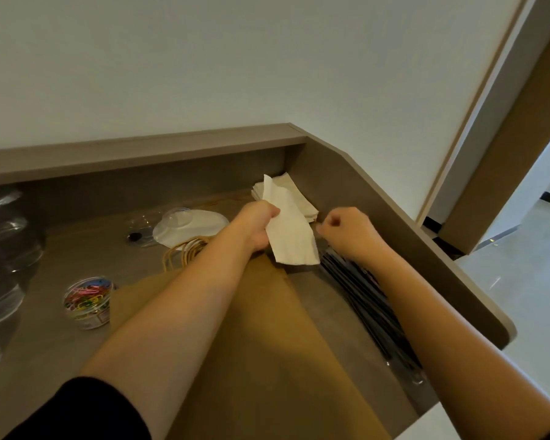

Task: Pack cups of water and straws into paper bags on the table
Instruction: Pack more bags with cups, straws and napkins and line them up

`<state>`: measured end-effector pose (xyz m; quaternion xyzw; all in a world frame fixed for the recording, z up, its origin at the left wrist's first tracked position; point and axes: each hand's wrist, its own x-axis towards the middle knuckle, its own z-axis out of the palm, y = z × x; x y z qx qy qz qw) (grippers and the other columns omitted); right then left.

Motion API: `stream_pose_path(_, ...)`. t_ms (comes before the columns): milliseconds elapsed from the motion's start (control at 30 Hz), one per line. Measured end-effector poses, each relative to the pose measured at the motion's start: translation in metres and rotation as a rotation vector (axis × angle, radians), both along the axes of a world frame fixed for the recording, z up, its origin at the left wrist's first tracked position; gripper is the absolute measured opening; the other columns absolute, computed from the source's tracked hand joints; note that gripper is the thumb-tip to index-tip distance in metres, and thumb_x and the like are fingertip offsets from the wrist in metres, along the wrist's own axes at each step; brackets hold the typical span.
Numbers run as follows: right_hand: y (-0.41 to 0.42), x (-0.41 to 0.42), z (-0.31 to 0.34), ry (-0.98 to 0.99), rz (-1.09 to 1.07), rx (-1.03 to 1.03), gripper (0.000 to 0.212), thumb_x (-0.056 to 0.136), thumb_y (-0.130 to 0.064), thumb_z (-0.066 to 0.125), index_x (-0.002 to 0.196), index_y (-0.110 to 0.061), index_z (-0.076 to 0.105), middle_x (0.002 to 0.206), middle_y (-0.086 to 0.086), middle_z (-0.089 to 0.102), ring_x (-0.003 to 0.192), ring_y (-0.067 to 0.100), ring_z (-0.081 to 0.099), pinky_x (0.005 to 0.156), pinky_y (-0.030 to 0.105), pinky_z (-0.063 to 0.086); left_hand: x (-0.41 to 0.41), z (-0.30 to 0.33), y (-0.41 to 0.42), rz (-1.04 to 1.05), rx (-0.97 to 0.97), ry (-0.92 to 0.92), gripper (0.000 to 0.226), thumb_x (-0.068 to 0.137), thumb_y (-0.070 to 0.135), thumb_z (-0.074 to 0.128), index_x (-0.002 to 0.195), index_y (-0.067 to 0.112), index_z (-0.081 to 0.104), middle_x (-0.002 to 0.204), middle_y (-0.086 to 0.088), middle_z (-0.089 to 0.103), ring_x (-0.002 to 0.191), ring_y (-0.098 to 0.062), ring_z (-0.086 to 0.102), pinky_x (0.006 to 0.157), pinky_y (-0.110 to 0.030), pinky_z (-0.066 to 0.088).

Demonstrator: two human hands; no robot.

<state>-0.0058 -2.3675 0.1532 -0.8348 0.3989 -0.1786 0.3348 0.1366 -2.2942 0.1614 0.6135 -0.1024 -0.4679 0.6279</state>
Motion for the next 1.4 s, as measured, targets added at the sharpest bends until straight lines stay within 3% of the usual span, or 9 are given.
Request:
stream_pose_path(100, 0.0, -0.006, -0.013, 0.473, 0.069, -0.041, 0.028, 0.088, -0.021, 0.058, 0.066, -0.012, 0.043, 0.062, 0.002, 0.046, 0.053, 0.014, 0.043, 0.05, 0.025, 0.039, -0.004, 0.0, 0.003, -0.006, -0.003, -0.017, 0.025, 0.094, 0.002, 0.048, 0.116, 0.011, 0.041, 0.095, -0.009, 0.055, 0.082, -0.026, 0.055, 0.079, -0.042, 0.045)
stream_pose_path(367, 0.006, -0.004, -0.024, 0.556, 0.091, -0.168, 0.028, 0.09, -0.019, 0.056, 0.065, -0.013, 0.043, 0.066, 0.004, 0.045, 0.057, 0.016, 0.043, 0.051, 0.026, 0.035, -0.013, -0.001, 0.013, -0.011, -0.006, -0.069, 0.024, 0.094, 0.007, 0.051, 0.115, 0.014, 0.042, 0.103, -0.009, 0.056, 0.089, -0.025, 0.056, 0.079, -0.04, 0.047)
stream_pose_path(533, 0.003, -0.009, -0.001, 0.269, 0.0, -0.148, 0.029, 0.093, -0.03, 0.052, 0.069, -0.014, 0.045, 0.064, 0.001, 0.046, 0.054, 0.013, 0.042, 0.05, 0.023, 0.037, -0.017, 0.001, 0.02, -0.038, -0.057, -0.038, 0.024, 0.094, 0.01, 0.052, 0.116, 0.015, 0.043, 0.098, -0.007, 0.058, 0.087, -0.024, 0.058, 0.062, -0.036, 0.048)
stream_pose_path(667, 0.0, -0.006, 0.042, -0.177, -0.046, -0.096, 0.016, 0.091, -0.023, 0.057, 0.08, -0.012, 0.054, 0.074, 0.003, 0.057, 0.067, 0.014, 0.056, 0.06, 0.021, 0.047, -0.022, 0.003, 0.027, -0.109, -0.154, -0.015, 0.021, 0.095, 0.012, 0.05, 0.115, 0.014, 0.045, 0.102, -0.009, 0.06, 0.093, -0.025, 0.06, 0.067, -0.037, 0.049)
stream_pose_path(767, 0.005, 0.006, 0.065, -0.382, -0.007, -0.021, 0.017, 0.092, -0.023, 0.058, 0.079, -0.012, 0.056, 0.072, 0.002, 0.06, 0.053, 0.004, 0.058, 0.05, 0.015, 0.044, -0.028, 0.009, 0.033, -0.178, -0.245, 0.009, 0.012, 0.094, 0.018, 0.051, 0.106, 0.016, 0.051, 0.103, -0.01, 0.063, 0.096, -0.025, 0.061, 0.075, -0.039, 0.05)
stream_pose_path(1033, 0.026, 0.038, 0.069, -0.442, 0.102, 0.04, 0.014, 0.088, -0.026, 0.064, 0.078, -0.018, 0.058, 0.071, 0.002, 0.065, 0.057, 0.009, 0.061, 0.07, 0.026, 0.055, -0.039, 0.031, 0.057, -0.084, -0.361, -0.263, 0.008, 0.092, 0.007, 0.057, 0.094, 0.014, 0.059, 0.08, -0.004, 0.069, 0.063, -0.011, 0.069, 0.054, -0.025, 0.057)
stream_pose_path(1200, 0.053, 0.064, 0.079, -0.457, 0.209, -0.059, 0.014, 0.085, -0.028, 0.067, 0.091, -0.02, 0.058, 0.083, -0.006, 0.059, 0.073, 0.007, 0.056, 0.065, 0.02, 0.045, -0.028, 0.038, 0.087, 0.11, -0.393, -0.352, 0.011, 0.093, 0.008, 0.054, 0.098, 0.014, 0.061, 0.093, -0.007, 0.068, 0.084, -0.02, 0.066, 0.08, -0.036, 0.056)
stream_pose_path(1333, 0.089, 0.078, 0.085, -0.406, 0.315, 0.013, 0.064, 0.081, -0.034, 0.071, 0.134, -0.019, 0.039, 0.112, -0.007, 0.045, 0.098, 0.011, 0.049, 0.08, 0.027, 0.044, -0.01, 0.04, 0.136, 0.142, -0.406, -0.369, 0.014, 0.094, 0.01, 0.053, 0.104, 0.016, 0.06, 0.093, -0.004, 0.07, 0.084, -0.018, 0.069, 0.075, -0.035, 0.058)
stream_pose_path(1400, 0.115, 0.079, 0.089, -0.355, 0.451, 0.127, 0.054, 0.079, -0.03, 0.072, 0.127, -0.019, 0.048, 0.109, -0.007, 0.055, 0.091, 0.009, 0.058, 0.073, 0.024, 0.049, -0.005, 0.038, 0.167, 0.119, -0.411, -0.377, 0.016, 0.094, 0.009, 0.052, 0.106, 0.015, 0.06, 0.091, -0.003, 0.071, 0.084, -0.018, 0.069, 0.073, -0.034, 0.057)
